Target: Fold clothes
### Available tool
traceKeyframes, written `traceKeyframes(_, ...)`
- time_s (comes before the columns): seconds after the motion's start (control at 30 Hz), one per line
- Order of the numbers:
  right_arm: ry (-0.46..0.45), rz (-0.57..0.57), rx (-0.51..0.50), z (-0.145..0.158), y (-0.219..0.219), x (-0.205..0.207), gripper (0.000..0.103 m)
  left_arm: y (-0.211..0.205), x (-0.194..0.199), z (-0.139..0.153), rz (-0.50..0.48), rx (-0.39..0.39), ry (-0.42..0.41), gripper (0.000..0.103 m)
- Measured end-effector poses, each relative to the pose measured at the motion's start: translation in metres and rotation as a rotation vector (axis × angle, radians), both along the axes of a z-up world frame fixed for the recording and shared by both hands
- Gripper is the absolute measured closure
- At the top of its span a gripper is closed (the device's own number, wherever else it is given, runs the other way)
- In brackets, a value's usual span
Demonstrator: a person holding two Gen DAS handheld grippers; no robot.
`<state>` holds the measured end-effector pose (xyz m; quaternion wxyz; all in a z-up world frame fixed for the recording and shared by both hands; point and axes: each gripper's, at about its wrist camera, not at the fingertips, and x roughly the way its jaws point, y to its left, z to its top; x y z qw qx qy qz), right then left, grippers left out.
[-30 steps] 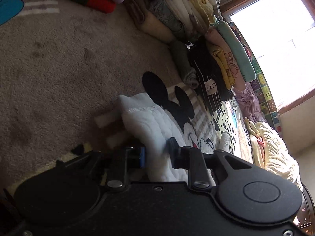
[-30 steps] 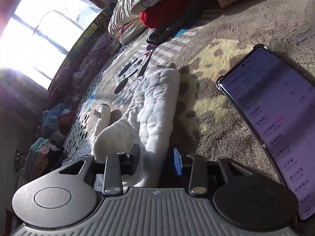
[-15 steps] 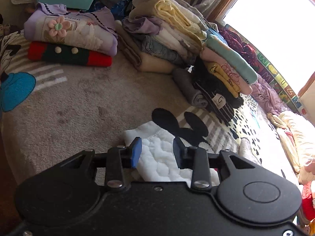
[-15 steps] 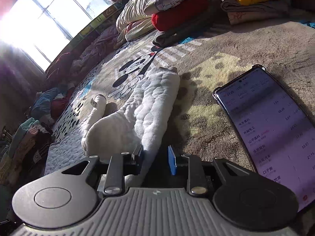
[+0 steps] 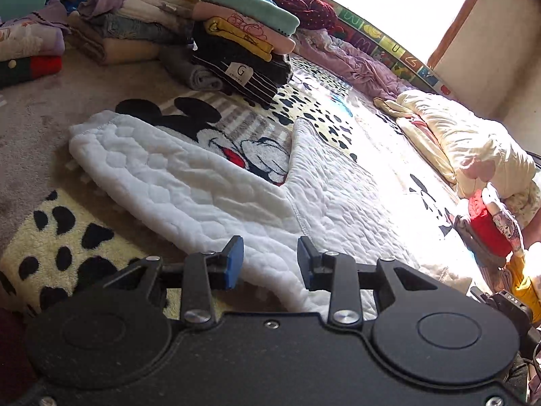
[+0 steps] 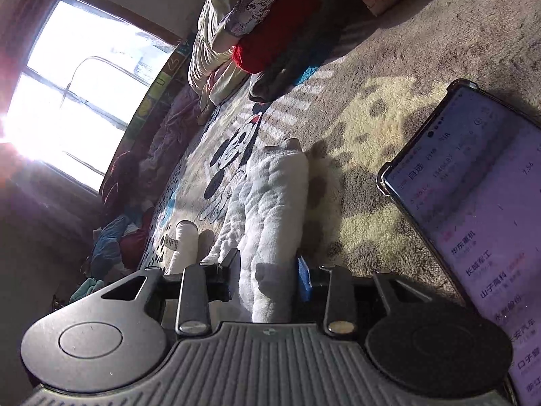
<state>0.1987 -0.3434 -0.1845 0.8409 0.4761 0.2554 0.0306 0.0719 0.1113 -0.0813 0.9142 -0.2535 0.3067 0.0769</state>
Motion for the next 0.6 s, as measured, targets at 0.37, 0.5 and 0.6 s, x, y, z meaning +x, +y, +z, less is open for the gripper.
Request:
traceKeyframes(0.37,-0.109,-0.157,-0.296,0.043,-0.007,-0.038,0.087,-0.059,0.020,-0.019,-0.129,0.002,0.039,0.071)
traceKeyframes(0.5,-0.087,-0.120,-0.308,0.040,-0.017,-0.047,0.082,-0.078,0.019,-0.020,-0.184,0.006,0.037,0.071)
traceKeyframes(0.6,-0.082,-0.075,-0.327,0.038,-0.014,-0.062,0.065,-0.086,0.020,-0.019,-0.200,0.004,0.031,0.071)
